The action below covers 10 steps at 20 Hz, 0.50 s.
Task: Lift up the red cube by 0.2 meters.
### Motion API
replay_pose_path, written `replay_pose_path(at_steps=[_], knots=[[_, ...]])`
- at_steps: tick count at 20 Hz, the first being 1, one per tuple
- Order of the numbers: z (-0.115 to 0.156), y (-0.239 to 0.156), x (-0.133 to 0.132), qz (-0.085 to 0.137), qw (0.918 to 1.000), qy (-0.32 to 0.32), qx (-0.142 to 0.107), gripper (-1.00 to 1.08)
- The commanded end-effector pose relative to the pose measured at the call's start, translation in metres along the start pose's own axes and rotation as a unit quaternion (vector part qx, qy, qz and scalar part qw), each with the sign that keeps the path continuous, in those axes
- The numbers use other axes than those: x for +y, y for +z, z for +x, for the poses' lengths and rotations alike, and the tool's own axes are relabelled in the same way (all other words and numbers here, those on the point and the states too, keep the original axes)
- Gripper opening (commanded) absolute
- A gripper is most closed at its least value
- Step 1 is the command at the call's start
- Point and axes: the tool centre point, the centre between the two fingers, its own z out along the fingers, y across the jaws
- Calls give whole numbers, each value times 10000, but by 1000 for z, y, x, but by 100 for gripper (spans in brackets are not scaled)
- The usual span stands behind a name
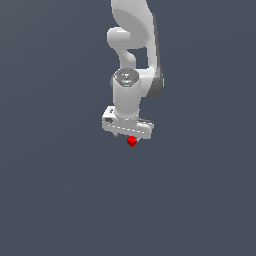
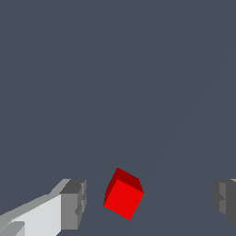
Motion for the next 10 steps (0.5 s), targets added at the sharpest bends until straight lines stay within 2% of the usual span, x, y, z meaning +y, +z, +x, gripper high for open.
replay_pose_path(at_steps=[1, 10], knots=[[-9, 15, 1, -8, 9994, 331, -19, 100], [-41, 68, -2, -32, 9887, 1497, -81, 100]])
